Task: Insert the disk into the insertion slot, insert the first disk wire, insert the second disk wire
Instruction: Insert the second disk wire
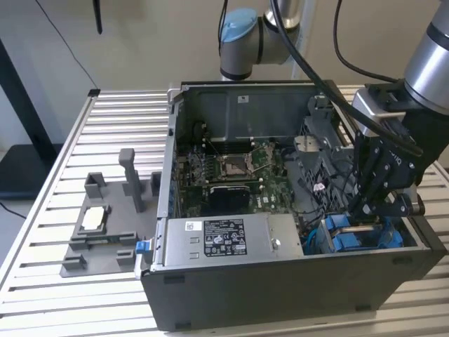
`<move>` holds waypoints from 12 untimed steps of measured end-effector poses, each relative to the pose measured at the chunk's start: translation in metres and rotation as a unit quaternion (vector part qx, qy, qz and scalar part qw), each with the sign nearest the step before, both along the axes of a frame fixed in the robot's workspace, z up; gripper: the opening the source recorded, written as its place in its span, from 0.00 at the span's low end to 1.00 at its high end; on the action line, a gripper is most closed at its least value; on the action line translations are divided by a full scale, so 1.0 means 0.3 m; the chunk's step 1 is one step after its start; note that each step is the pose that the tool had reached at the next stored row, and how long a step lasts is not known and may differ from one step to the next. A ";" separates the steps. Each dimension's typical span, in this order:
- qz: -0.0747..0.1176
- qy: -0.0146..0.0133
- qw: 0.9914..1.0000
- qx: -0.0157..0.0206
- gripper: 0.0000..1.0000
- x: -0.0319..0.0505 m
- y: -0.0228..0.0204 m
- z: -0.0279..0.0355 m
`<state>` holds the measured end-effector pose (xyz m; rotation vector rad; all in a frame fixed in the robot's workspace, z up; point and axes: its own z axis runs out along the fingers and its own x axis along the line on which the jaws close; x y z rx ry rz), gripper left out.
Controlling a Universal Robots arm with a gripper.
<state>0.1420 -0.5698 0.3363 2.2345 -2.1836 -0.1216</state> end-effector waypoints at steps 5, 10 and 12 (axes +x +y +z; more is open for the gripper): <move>0.000 0.000 1.000 0.000 0.31 0.000 0.000 0.001; 0.000 0.000 1.000 0.000 0.31 0.000 0.000 0.025; 0.000 0.000 1.000 0.000 0.31 -0.001 0.000 0.033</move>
